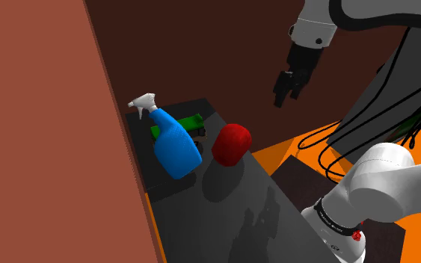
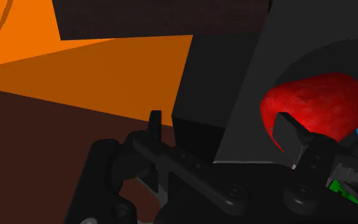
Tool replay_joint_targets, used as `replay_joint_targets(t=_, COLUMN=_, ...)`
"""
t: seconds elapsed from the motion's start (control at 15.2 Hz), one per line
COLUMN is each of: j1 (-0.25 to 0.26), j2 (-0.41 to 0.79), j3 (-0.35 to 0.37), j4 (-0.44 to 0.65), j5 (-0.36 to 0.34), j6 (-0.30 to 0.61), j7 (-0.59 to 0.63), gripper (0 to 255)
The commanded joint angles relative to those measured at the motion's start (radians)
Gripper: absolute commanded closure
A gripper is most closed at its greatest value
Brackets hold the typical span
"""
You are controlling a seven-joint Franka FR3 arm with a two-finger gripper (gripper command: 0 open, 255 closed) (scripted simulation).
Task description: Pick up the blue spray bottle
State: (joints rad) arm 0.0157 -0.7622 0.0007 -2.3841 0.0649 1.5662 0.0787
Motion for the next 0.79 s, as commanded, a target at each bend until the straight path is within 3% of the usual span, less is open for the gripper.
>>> replay_joint_targets(t=0.0, j1=0.0, j2=0.0, j3=0.0, j4=0.0, j5=0.0, j6=0.0, j7=0.0, gripper=0)
replay_joint_targets(t=0.73, j1=0.117, j2=0.326, j3=0.084, j4=0.216, j5=0.084, j6=0.16, j7=-0.072, gripper=0)
